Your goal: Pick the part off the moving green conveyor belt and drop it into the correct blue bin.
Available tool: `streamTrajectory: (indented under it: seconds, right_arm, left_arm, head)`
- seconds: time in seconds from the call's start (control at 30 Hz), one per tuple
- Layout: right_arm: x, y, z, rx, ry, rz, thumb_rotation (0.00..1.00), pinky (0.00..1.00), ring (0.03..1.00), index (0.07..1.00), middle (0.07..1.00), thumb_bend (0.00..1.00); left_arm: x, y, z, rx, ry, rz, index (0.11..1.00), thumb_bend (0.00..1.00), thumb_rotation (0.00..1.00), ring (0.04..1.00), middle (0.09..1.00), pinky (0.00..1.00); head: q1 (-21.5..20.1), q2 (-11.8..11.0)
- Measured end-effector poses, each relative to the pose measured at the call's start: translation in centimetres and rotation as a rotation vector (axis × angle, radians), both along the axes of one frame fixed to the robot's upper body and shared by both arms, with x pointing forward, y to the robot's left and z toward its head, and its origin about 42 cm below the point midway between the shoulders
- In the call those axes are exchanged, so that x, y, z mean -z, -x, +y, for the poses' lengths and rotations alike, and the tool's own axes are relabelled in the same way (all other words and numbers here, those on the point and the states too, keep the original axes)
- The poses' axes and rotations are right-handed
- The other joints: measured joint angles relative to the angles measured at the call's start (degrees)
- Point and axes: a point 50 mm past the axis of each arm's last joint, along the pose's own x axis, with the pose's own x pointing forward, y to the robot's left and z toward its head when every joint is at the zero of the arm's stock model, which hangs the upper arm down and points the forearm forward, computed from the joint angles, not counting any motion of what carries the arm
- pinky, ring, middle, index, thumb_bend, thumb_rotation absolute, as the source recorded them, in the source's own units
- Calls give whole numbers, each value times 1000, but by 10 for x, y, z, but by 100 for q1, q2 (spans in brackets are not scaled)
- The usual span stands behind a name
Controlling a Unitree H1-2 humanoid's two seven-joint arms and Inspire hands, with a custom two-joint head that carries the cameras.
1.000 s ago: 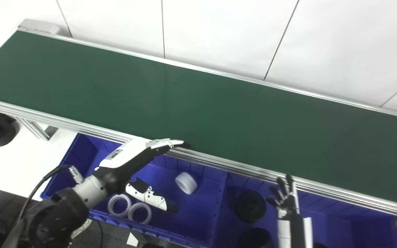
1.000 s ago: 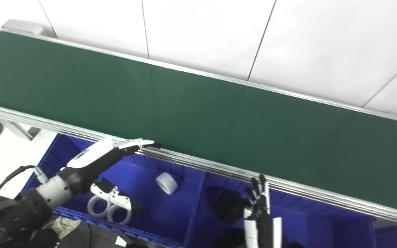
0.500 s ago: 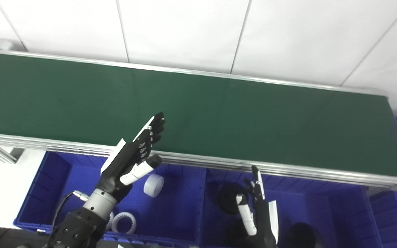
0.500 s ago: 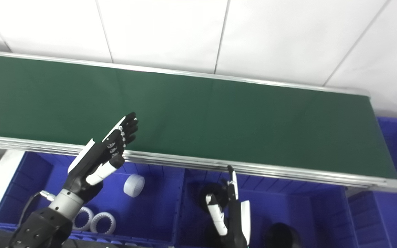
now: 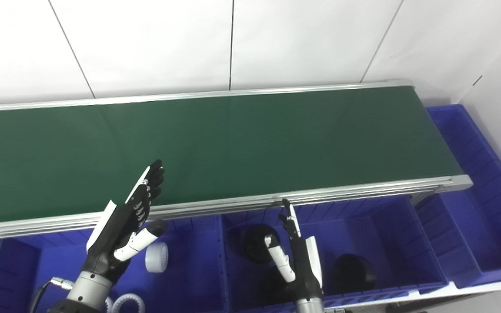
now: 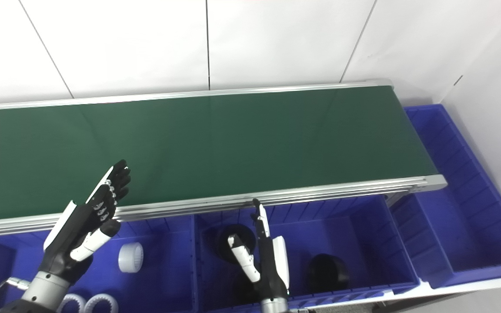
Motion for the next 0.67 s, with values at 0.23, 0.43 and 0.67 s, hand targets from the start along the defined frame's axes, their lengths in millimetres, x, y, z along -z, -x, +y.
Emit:
streamTrajectory:
  seconds: [0.23,0.43,0.67]
  right_arm:
    - [0,-2,-1,25,-5,-8,1000,942,913,999,1000,720]
    - [-1,-2,2,-15,-18,-13,1000,946,946,1000,1000,723]
    - [-7,2,5,-86,-50,-53,1000,865,913,1000,990,680]
  left_arm:
    - [-4,5,10,-27,15,-49,1000,772,741,1000,1000,1000]
    - [-15,53,33,-197,97,-68,1000,539,852,1000,1000,1000]
    - [23,84,53,-437,91,8,1000,465,886,1000,1000,1000]
  head:
    - [299,35]
    - [984,123]
    - [2231,97]
